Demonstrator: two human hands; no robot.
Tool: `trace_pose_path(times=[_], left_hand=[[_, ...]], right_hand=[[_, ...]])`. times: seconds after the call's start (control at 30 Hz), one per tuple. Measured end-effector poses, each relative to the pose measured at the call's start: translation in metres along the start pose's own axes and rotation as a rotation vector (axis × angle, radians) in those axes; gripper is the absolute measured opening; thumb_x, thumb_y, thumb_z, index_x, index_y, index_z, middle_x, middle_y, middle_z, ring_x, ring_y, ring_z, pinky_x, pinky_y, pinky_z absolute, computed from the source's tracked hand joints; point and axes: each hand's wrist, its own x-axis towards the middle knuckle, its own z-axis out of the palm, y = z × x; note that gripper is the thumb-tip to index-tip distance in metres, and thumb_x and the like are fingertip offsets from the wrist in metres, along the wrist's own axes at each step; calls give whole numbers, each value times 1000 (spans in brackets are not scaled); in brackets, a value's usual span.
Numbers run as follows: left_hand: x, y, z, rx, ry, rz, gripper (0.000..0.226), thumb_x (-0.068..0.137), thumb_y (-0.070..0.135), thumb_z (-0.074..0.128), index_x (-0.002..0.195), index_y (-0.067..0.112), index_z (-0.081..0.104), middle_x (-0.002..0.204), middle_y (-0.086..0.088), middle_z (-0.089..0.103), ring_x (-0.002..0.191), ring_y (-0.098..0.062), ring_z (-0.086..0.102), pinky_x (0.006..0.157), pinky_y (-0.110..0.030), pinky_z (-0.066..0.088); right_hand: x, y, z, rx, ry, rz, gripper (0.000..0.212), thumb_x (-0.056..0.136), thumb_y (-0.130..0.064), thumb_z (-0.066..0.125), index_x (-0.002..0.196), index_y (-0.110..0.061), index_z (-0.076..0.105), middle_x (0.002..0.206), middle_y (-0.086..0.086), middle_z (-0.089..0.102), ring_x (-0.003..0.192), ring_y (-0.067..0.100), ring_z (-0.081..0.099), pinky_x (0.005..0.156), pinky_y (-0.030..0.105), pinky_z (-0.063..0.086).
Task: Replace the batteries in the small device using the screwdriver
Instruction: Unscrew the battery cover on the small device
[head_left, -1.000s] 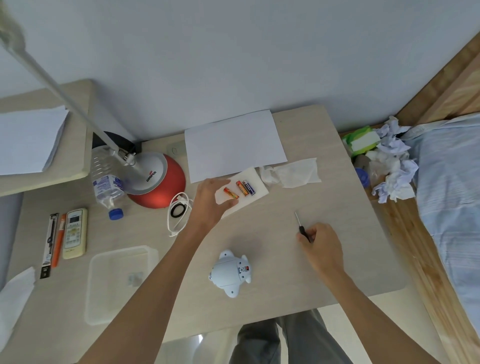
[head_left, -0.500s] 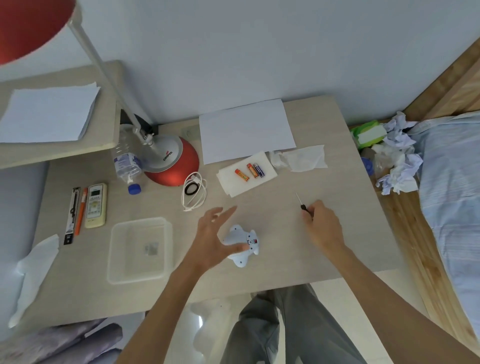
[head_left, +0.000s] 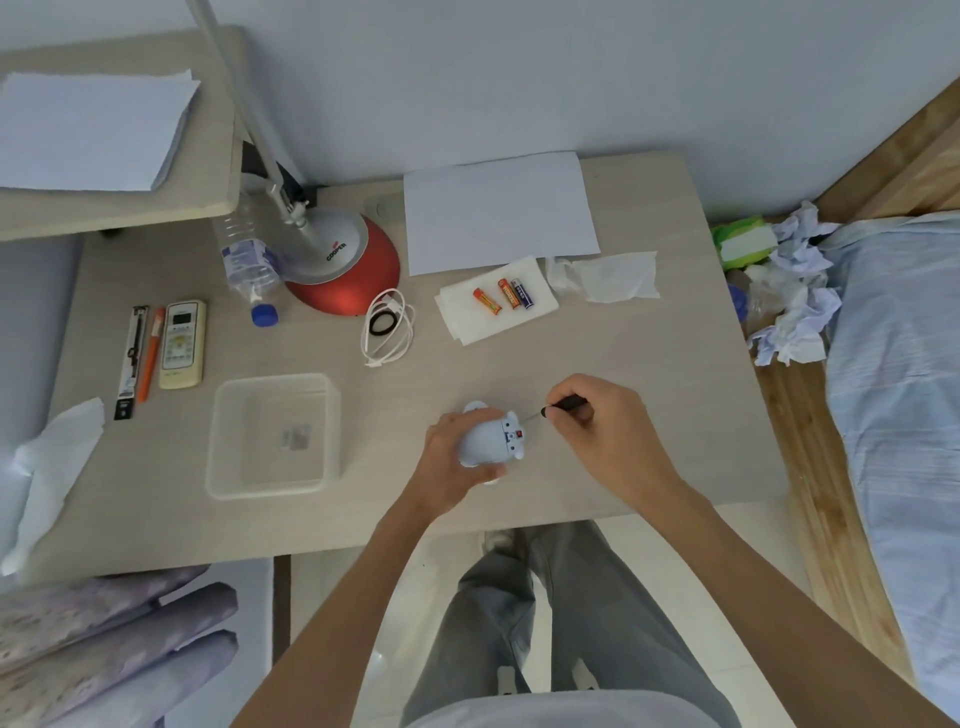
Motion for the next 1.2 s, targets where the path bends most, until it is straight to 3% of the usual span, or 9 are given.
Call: trace_pose_path(times=[0.37, 0.57, 0.77, 1.0, 1.13, 1.2], left_hand=[[9, 6, 1, -5, -23, -21, 76, 66, 57, 86, 137, 55, 60, 137, 3, 58, 124, -27, 53, 103, -55, 54], [11, 5, 2, -1, -29, -12, 77, 66, 58, 85, 139, 51, 60, 140, 6, 58, 123, -26, 53, 103, -55, 54], [12, 3, 3, 3, -38, -22, 78, 66, 59, 84, 139, 53, 59, 139, 5, 56, 124, -27, 52, 104, -56, 53], [15, 1, 1, 1, -50, -28, 75, 71, 44, 92, 139, 51, 60, 136, 3, 54, 123, -28, 51, 104, -56, 53], [14, 0, 1, 4, -61, -33, 76, 71, 48, 90, 140, 51, 59, 138, 3, 53, 124, -28, 50, 104, -56, 54], [15, 0, 2, 3, -65, -37, 77, 70, 49, 90, 140, 51, 58, 138, 3, 53, 124, -28, 50, 104, -56, 54]], right_hand=[[-4, 11, 21, -136, -44, -62, 8, 96, -13, 71, 101, -19, 69, 92, -5, 69, 79, 16, 65, 75, 42, 58], [-2, 17, 28, -164, -51, -65, 6, 100, -15, 67, 104, -19, 67, 94, -5, 64, 77, 16, 62, 74, 41, 58], [-4, 24, 31, -277, -150, -66, 10, 107, -21, 59, 115, -16, 58, 109, 0, 58, 80, 24, 64, 74, 44, 58], [-1, 22, 26, -416, -166, 7, 25, 108, -39, 56, 105, -16, 64, 87, -1, 69, 77, 23, 66, 70, 43, 57], [-3, 20, 23, -357, -164, -14, 21, 105, -36, 62, 121, -22, 59, 96, -7, 70, 82, 20, 69, 71, 40, 58], [-4, 19, 23, -357, -167, -16, 16, 105, -32, 62, 118, -22, 60, 95, -7, 70, 84, 22, 69, 71, 38, 56]])
